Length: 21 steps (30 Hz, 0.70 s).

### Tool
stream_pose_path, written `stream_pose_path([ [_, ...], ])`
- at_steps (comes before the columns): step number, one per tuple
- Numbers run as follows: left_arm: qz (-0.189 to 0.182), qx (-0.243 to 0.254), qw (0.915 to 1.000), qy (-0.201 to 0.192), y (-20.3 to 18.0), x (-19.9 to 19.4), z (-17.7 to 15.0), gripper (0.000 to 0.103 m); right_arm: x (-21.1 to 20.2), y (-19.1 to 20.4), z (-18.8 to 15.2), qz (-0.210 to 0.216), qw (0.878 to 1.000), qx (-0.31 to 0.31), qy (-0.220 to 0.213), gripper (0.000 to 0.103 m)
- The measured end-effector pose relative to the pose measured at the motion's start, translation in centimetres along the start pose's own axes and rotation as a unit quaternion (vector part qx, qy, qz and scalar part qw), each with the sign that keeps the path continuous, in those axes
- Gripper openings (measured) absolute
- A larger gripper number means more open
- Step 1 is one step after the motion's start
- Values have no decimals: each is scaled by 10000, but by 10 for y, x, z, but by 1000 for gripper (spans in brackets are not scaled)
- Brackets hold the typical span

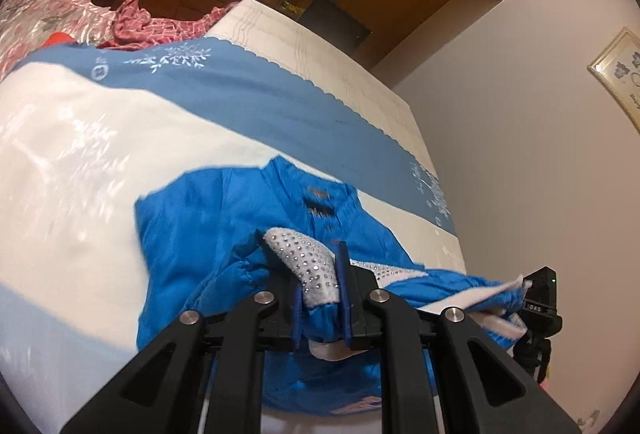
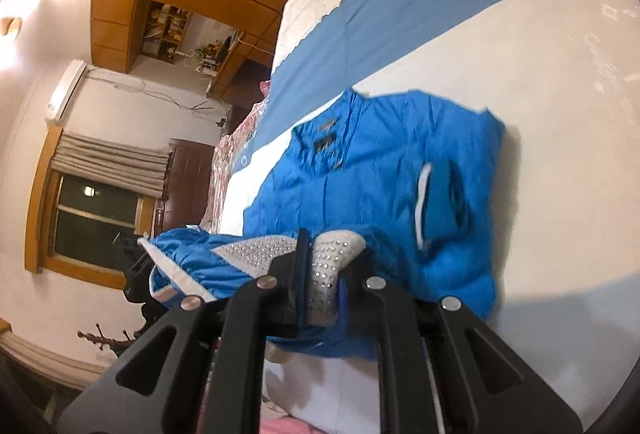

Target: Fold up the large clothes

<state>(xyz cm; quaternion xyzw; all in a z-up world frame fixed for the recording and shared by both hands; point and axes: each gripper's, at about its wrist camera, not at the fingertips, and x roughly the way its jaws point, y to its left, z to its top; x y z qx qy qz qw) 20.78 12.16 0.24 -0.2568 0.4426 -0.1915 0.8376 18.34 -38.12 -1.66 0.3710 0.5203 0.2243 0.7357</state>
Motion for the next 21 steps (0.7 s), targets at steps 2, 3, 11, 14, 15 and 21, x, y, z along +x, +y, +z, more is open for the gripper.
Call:
stream_pose_path([
  [2,110,42,9999,24,3,17,12,15,13,-9,23,-26,9999,117,70,11],
  [3,173,43,9998,51,5,28,19,15,20,-13,33,-59,9998,143,103,11],
  [11,924,-125,9941,546,44,132,59,15,79,-60,90,-436,9969,577,321,13],
  [14,1089,-200,9912,723,61,157,63,15,96,-80,98,-572,9946,745,439,13],
  [15,1093,-210,9909,758,65,162,63,15,100,-85,100,-563,9942,798,459,13],
  [21,1134,-211,9897,845,74,178,58,18,99,-89,96,-673,9942,674,501,17],
])
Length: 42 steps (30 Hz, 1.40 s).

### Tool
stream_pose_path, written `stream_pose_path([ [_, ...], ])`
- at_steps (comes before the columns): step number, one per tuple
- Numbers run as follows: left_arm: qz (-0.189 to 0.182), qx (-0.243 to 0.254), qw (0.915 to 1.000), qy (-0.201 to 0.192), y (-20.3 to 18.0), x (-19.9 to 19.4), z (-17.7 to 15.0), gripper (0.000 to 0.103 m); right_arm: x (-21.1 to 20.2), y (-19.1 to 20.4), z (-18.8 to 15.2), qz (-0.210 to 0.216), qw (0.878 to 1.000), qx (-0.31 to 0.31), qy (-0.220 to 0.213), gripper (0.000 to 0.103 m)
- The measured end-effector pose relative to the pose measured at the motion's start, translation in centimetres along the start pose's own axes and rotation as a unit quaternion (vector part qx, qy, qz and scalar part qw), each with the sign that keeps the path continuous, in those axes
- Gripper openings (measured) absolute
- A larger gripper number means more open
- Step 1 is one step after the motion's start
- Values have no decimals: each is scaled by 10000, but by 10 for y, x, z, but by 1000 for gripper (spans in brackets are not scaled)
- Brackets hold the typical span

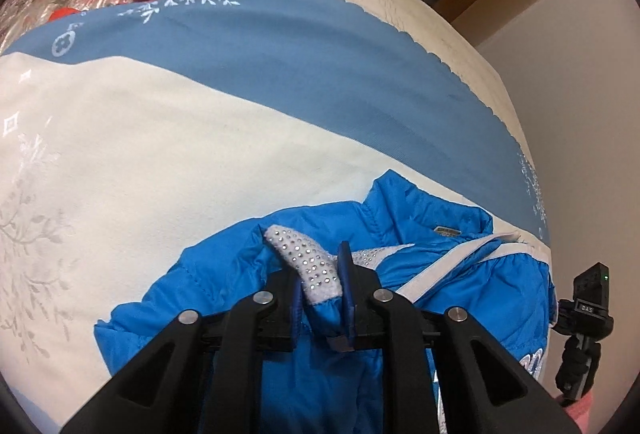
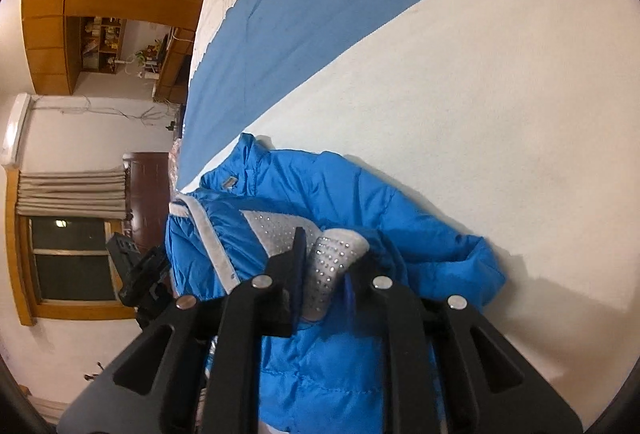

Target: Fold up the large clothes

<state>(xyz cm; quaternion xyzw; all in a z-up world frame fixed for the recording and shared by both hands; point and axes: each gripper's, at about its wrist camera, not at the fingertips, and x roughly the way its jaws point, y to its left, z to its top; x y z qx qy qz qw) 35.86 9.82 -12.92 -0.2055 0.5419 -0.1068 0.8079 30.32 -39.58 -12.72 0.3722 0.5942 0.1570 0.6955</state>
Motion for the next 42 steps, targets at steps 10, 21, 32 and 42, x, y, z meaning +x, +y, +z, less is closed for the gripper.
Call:
stream_pose_path([
  [10,-34,653,9978,-78,-11,-54,-20,31,-40,23,-28,-59,9988,-475,-137,68],
  [21,1248,1052,9862,-261,2,-57,-76,46,-17,33,-94,-1538,9757,-1560,7,55],
  [32,913,948,9844,-1168,-26,-96,-63,8,-59,75,-92,-1493,9666,-1894,-868,6],
  [42,1452,835,9829,-761,-10,-30,-24,8,-17,33,-46,-1826,9743,-1118,-705,6],
])
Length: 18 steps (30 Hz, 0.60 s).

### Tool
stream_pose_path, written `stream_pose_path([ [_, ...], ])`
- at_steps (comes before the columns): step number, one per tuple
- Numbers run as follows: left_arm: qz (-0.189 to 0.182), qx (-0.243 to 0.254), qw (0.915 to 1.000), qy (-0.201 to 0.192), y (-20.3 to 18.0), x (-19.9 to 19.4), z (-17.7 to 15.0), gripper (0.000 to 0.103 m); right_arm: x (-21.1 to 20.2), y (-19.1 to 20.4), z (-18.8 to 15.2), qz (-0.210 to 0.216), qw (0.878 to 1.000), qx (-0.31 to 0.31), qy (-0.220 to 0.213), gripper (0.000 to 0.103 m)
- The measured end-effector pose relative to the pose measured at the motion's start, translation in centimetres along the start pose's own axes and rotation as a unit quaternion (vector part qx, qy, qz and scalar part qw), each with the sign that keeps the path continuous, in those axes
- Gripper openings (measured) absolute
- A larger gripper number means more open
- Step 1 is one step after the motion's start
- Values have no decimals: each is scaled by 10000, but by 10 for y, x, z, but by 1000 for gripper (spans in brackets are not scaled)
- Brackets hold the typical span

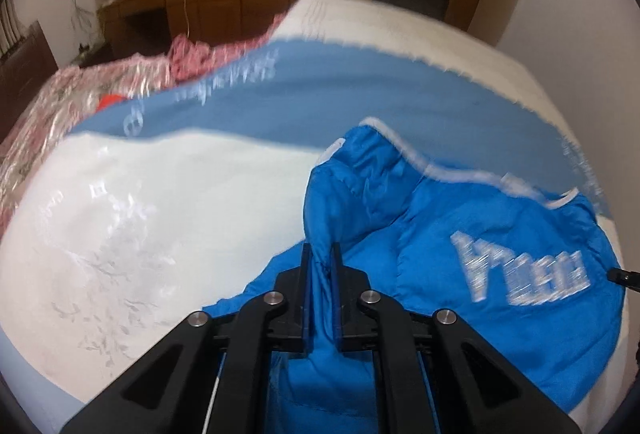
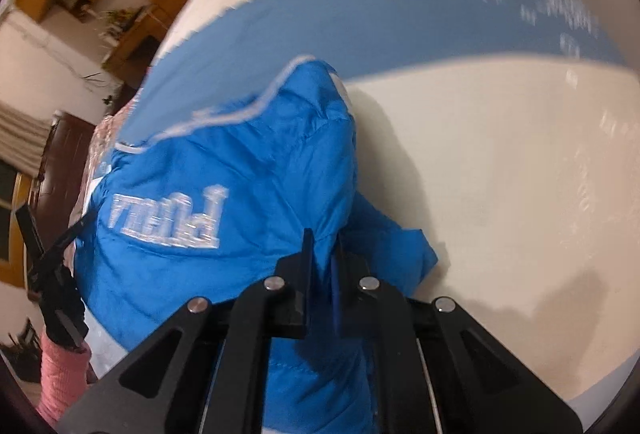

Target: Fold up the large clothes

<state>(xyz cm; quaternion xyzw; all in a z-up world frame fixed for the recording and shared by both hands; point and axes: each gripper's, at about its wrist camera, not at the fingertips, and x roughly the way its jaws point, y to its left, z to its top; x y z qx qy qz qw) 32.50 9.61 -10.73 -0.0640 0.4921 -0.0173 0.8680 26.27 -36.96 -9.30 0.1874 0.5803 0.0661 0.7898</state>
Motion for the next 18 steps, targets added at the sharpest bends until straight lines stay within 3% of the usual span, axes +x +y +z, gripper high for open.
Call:
stream_pose_path([
  [2,-16,-29,9998,179,6,18,-10,11,24,-14,-6,138,9995,224,172,10],
  [5,40,46,9999,128,7,29,-23,13,39,-24,-16,352,9985,411,58,11],
  [10,141,42,9994,322,2,26,-17,15,32,-8,-13,-143,9997,197,76,14],
  [11,118,-54,9992,369,4,20,-14,16,22,-4,-12,-279,9994,189,43,21],
  [15,120,-90,9997,172,7,-17,-9,16,-21,16,-19,-741,9964,-140,-376,22],
  [18,186,182,9995,-183,-10,-54,-18,16,-43,36,-34,-445,9973,-275,-507,22],
])
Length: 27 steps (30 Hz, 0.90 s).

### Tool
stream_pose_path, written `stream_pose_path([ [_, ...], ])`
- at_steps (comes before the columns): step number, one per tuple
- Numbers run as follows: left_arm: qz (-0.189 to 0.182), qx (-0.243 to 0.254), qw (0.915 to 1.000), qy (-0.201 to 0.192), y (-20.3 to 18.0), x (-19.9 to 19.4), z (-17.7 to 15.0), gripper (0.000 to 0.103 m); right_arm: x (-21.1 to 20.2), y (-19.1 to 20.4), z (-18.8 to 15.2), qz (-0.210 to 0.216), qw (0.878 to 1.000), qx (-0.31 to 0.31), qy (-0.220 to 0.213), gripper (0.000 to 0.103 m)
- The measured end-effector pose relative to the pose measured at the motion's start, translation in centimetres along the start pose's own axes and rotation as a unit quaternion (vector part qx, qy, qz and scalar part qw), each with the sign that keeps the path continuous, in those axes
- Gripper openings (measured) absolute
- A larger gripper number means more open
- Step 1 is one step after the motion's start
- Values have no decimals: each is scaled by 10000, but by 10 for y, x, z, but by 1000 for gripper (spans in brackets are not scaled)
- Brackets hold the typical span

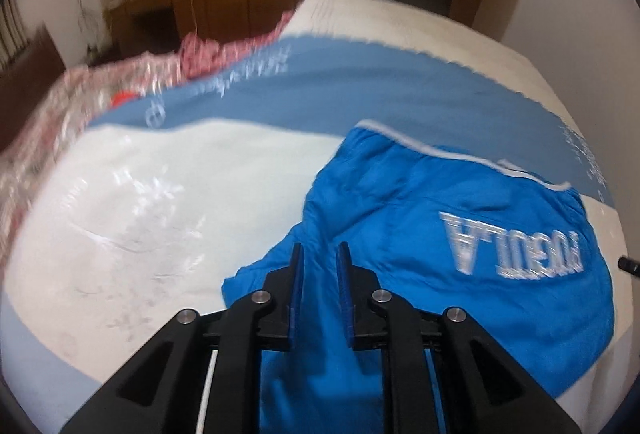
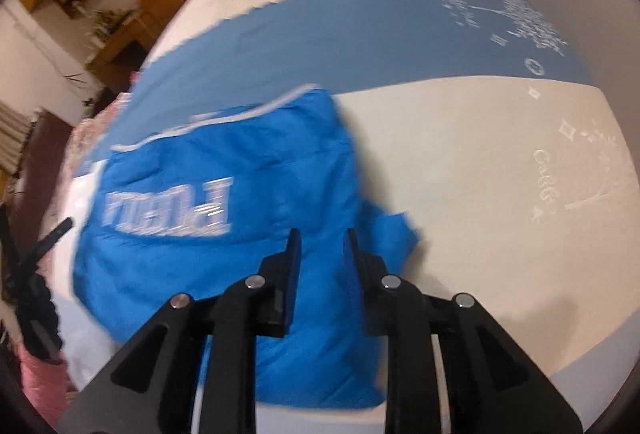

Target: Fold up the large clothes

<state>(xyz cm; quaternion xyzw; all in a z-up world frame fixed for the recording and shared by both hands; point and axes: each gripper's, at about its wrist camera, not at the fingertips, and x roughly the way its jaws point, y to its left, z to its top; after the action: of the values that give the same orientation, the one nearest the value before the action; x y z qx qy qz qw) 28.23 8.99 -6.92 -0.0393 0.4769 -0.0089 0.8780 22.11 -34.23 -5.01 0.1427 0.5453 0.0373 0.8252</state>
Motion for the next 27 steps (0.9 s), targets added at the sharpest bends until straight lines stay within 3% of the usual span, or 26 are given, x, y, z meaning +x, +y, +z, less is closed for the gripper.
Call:
stream_pose_path([
  [4,-449,130,9989,-70,-37,-16,-24,16,6,32,-24,301,9994,-179,62,22],
  [7,-510,307,9982,30,-60,-4,-46,16,24,54,-42,214,9991,-354,51,22],
  [9,-610,303,9974,221,-65,9,-58,16,37,60,-48,156,9990,-401,122,22],
  [17,-804,312,9961,189,-60,33,-85,17,73,59,-74,-24,9984,-557,-39,21],
  [21,-638,395,9963,419,-66,34,-75,16,71,59,-58,23,9983,-487,313,20],
  [22,-655,405,9957,519,-68,32,-67,16,66,59,-50,143,9985,-404,334,24],
  [27,-787,470,9954,294,-82,26,-17,29,49,63,2,342,9989,-321,-45,24],
])
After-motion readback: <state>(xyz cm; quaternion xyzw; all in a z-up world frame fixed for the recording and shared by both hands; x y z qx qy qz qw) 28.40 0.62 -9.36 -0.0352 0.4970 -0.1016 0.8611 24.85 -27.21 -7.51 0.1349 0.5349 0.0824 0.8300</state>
